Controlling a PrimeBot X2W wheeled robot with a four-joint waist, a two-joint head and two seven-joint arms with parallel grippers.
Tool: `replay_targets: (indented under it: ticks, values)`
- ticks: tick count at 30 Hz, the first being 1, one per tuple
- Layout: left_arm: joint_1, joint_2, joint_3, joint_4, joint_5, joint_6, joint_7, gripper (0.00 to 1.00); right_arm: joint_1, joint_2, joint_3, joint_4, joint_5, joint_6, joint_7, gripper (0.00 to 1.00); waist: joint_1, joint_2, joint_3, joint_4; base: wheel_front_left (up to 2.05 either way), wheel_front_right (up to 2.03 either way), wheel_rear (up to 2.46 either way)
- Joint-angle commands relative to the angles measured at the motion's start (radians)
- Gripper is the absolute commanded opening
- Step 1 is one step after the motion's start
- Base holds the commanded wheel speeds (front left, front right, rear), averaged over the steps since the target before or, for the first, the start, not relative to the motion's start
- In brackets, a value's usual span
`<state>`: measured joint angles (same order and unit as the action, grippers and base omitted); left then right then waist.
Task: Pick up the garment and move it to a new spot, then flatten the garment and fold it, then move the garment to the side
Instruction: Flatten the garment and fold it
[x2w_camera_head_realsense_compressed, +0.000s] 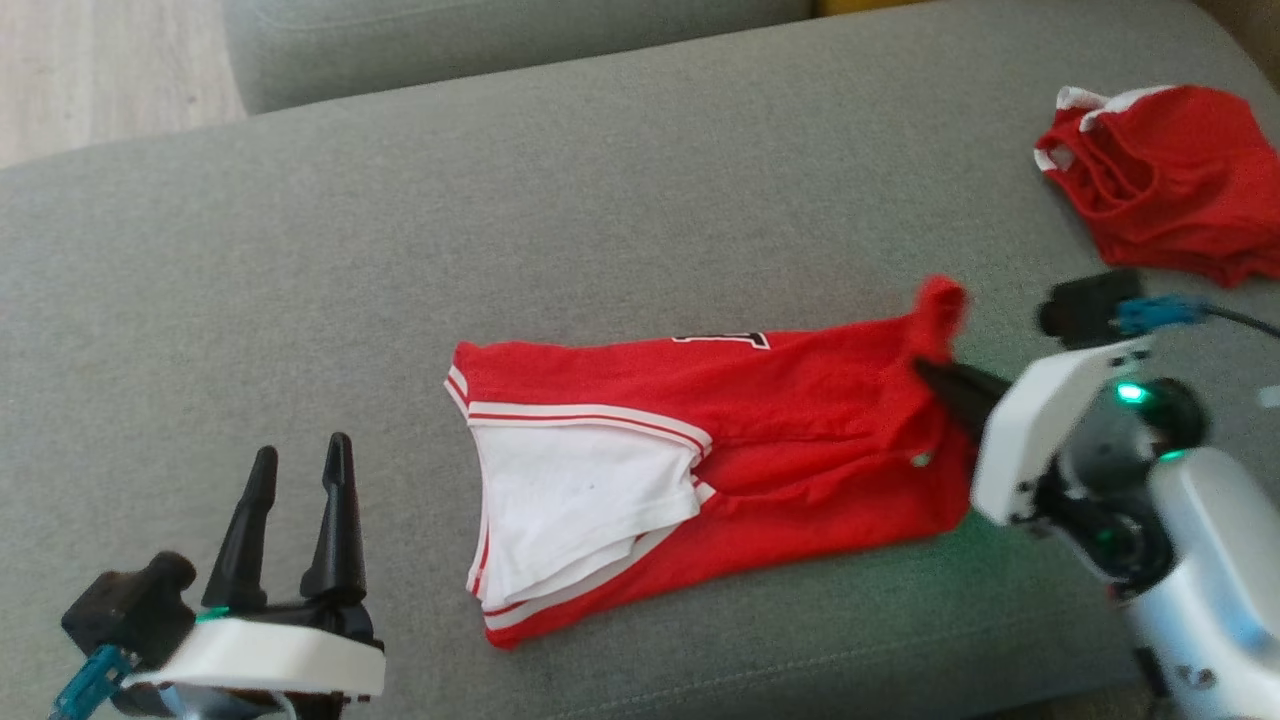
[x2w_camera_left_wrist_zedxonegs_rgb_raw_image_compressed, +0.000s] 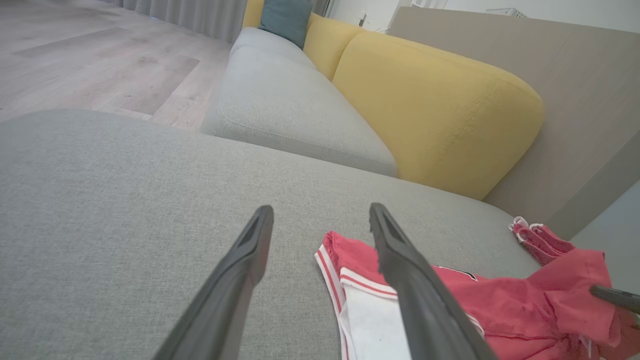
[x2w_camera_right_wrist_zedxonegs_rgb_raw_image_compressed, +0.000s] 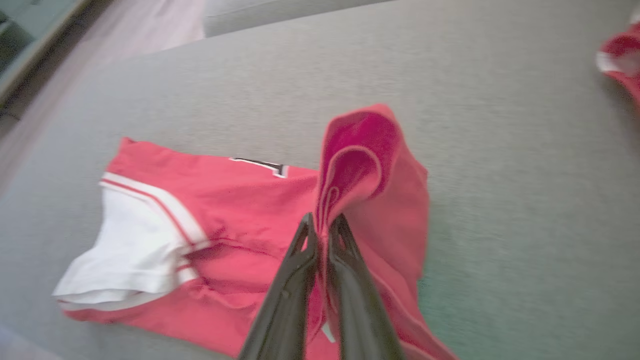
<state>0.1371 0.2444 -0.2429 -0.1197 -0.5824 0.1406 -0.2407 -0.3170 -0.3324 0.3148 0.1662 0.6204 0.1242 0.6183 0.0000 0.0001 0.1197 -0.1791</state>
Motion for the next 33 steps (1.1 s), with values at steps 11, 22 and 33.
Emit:
replay_targets:
  ticks: [11,22,33]
  values:
    - [-0.041,-0.001,0.027,-0.014,-0.006,-0.007,-0.013,1.0,-0.042,0.114,0.18,-0.139,0.146,0.007,0.04,0.0,0.0,-0.0001,-0.04,0.05,0.0,0.0,0.0]
    - [-0.062,-0.016,0.001,0.01,-0.007,-0.022,-0.013,1.0,-0.113,0.269,0.301,0.052,0.175,0.007,-0.094,0.0,0.0,-0.0001,-0.046,0.119,0.0,0.0,0.0]
    - [-0.082,-0.033,-0.027,0.04,-0.005,-0.038,-0.014,1.0,-0.197,0.282,0.427,0.242,0.28,0.007,-0.206,0.0,0.0,-0.0001,-0.044,0.183,0.0,0.0,0.0]
